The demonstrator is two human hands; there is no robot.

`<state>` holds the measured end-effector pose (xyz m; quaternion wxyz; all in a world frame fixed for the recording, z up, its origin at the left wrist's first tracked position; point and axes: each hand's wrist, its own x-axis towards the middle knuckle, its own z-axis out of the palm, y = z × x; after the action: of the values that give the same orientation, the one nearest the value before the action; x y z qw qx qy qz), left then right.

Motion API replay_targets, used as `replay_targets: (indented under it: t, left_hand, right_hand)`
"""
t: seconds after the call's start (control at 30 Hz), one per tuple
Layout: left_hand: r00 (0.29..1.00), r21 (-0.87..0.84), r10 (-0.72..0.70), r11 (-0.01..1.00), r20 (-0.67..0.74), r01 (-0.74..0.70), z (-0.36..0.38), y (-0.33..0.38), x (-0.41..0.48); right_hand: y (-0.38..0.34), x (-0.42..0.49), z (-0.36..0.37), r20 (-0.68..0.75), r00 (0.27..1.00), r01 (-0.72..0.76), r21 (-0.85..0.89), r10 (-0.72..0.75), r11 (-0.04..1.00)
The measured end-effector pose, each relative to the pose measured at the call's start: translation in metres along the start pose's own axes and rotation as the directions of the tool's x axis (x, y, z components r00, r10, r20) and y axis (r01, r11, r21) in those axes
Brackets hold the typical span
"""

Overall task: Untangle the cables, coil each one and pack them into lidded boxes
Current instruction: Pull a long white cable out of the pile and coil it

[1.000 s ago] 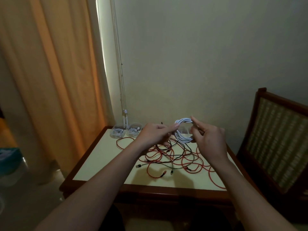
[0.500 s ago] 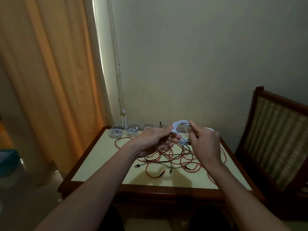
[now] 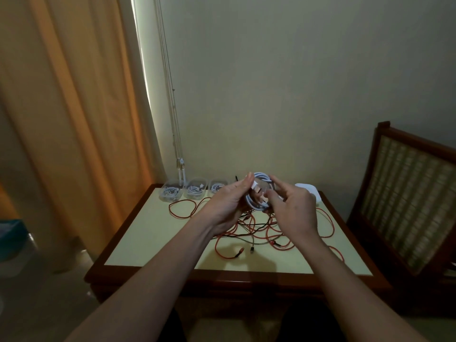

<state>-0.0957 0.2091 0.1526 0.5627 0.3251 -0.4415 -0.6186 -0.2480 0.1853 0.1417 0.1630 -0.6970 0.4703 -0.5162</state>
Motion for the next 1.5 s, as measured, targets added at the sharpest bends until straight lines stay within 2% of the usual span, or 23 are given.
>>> replay_targets:
  t: [0.07, 0.2, 0.23, 0.3, 0.37, 0.4, 0.43, 0.5, 0.53, 0.67, 0.77, 0.83, 0.9, 1.0, 1.07, 1.13, 1.27, 1.5]
  left_hand:
    - [0.996, 0.068, 0.049, 0.997, -0.079, -0.043, -0.004, -0.003, 0.004]
    - [0.943, 0.380, 0.240, 0.914, -0.229, -0.140, -0.014, -0.013, 0.009]
    - [0.927, 0.474, 0.294, 0.866, -0.232, -0.156, -0.017, -0.017, 0.009]
    - [0.882, 0.702, 0.401, 0.702, -0.249, -0.120, -0.022, -0.027, 0.012]
    - [0.828, 0.831, 0.489, 0.554, -0.274, -0.052, -0.026, -0.038, 0.016]
    - [0.828, 0.831, 0.480, 0.555, -0.289, -0.032, -0.028, -0.043, 0.018]
    - [0.857, 0.770, 0.415, 0.637, -0.306, -0.034, -0.031, -0.048, 0.021]
    - [0.938, 0.544, 0.177, 0.839, -0.300, 0.015, -0.038, -0.054, 0.030]
    - [0.958, 0.468, 0.084, 0.882, -0.275, 0.057, -0.043, -0.058, 0.033]
    - [0.944, 0.335, -0.097, 0.919, -0.315, 0.206, -0.062, -0.076, 0.050]
    - [0.915, 0.213, -0.219, 0.929, -0.340, 0.302, -0.076, -0.087, 0.068]
    - [0.895, 0.173, -0.254, 0.927, -0.366, 0.334, -0.088, -0.095, 0.084]
    - [0.865, 0.202, -0.247, 0.910, -0.437, 0.362, -0.104, -0.106, 0.100]
    - [0.843, 0.478, -0.093, 0.789, -0.529, 0.387, -0.132, -0.128, 0.124]
    - [0.874, 0.682, 0.026, 0.637, -0.486, 0.360, -0.151, -0.142, 0.141]
    - [0.909, 0.794, 0.080, 0.521, -0.410, 0.312, -0.168, -0.153, 0.160]
    - [0.951, 0.920, 0.119, 0.313, -0.285, 0.236, -0.195, -0.167, 0.210]
    - [0.967, 0.982, 0.169, 0.036, -0.189, 0.185, -0.235, -0.178, 0.302]
  right_hand:
    - [0.004, 0.001, 0.001, 0.021, 0.998, -0.063, 0.089, 0.061, 0.994]
    - [0.009, -0.003, 0.004, 0.070, 0.991, -0.125, 0.203, 0.113, 0.971]
    - [0.009, -0.005, 0.005, 0.082, 0.990, -0.131, 0.226, 0.115, 0.965]
    - [0.011, -0.009, 0.008, 0.114, 0.985, -0.155, 0.286, 0.127, 0.946]
    - [0.018, -0.011, 0.014, 0.140, 0.978, -0.188, 0.301, 0.151, 0.935]
    - [0.025, -0.012, 0.018, 0.152, 0.972, -0.217, 0.301, 0.178, 0.929]
    - [0.032, -0.011, 0.020, 0.171, 0.963, -0.252, 0.305, 0.208, 0.918]
    - [0.048, -0.006, 0.026, 0.208, 0.938, -0.330, 0.283, 0.278, 0.900]
    - [0.056, -0.004, 0.029, 0.220, 0.925, -0.360, 0.254, 0.309, 0.897]
    - [0.089, 0.009, 0.048, 0.252, 0.891, -0.420, 0.144, 0.377, 0.896]
    - [0.112, 0.024, 0.064, 0.247, 0.892, -0.391, 0.006, 0.378, 0.920]
    - [0.127, 0.038, 0.073, 0.241, 0.898, -0.360, -0.078, 0.368, 0.930]
    - [0.145, 0.054, 0.082, 0.245, 0.900, -0.344, -0.110, 0.361, 0.932]
    - [0.169, 0.080, 0.095, 0.263, 0.890, -0.349, -0.130, 0.371, 0.928]
    - [0.184, 0.099, 0.104, 0.287, 0.876, -0.364, -0.134, 0.387, 0.922]
    - [0.200, 0.118, 0.114, 0.291, 0.870, -0.368, -0.155, 0.399, 0.917]
    - [0.241, 0.155, 0.141, 0.267, 0.877, -0.348, -0.219, 0.399, 0.911]
    - [0.304, 0.209, 0.183, 0.259, 0.893, -0.281, -0.315, 0.367, 0.907]
